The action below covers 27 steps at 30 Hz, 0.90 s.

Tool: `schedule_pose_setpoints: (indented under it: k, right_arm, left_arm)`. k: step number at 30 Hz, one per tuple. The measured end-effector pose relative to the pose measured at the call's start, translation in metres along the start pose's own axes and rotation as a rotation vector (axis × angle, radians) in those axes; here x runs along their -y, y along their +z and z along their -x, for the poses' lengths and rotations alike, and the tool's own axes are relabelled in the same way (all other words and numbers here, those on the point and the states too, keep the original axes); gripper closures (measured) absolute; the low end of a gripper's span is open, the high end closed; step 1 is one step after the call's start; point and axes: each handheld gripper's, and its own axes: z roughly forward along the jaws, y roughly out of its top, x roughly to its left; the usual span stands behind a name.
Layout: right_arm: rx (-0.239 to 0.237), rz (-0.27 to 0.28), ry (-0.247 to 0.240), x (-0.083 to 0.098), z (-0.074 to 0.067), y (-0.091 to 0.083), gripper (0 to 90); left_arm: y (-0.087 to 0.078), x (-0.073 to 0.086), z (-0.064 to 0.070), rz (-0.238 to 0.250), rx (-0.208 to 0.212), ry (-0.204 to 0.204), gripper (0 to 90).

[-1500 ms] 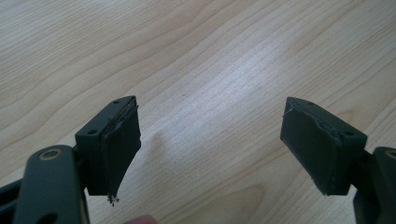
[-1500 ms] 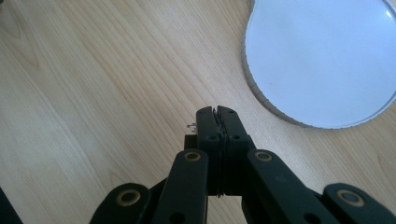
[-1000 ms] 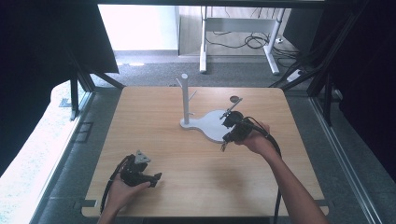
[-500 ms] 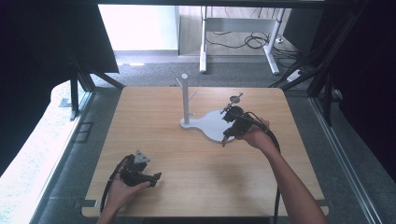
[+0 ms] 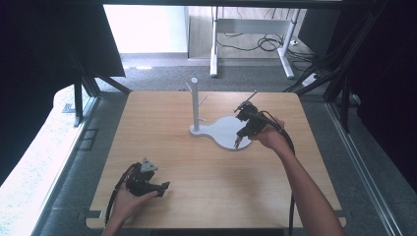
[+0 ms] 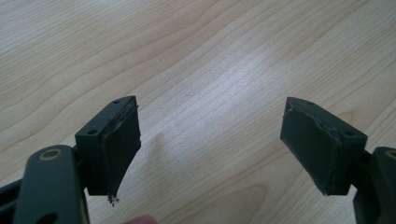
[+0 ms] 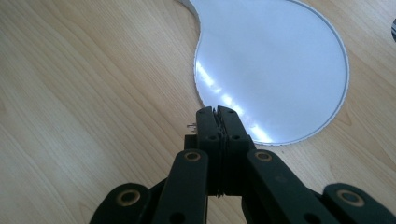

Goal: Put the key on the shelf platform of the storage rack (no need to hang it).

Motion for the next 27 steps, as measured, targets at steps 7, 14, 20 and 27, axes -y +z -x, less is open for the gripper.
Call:
schedule_pose_setpoints:
  k: [7, 14, 20, 27]
  right_arm:
    - [0.002, -0.001, 0.01, -0.005, 0.006, 0.001, 89.7]
    - [0.002, 0.005, 0.011, -0.01, 0.01, 0.001, 89.7]
    - [0.005, 0.011, 0.02, -0.017, 0.013, -0.001, 89.8]
    - [0.004, -0.001, 0.036, -0.023, 0.018, 0.004, 89.7]
  left_arm:
    - [0.0, 0.0, -0.001, 0.0, -0.001, -0.007, 20.4]
    - [-0.001, 0.001, -0.002, 0.001, -0.002, -0.01, 20.4]
    - [-0.001, 0.001, -0.002, 0.002, -0.002, -0.015, 20.4]
    - [-0.001, 0.001, -0.002, 0.002, -0.003, -0.011, 20.4]
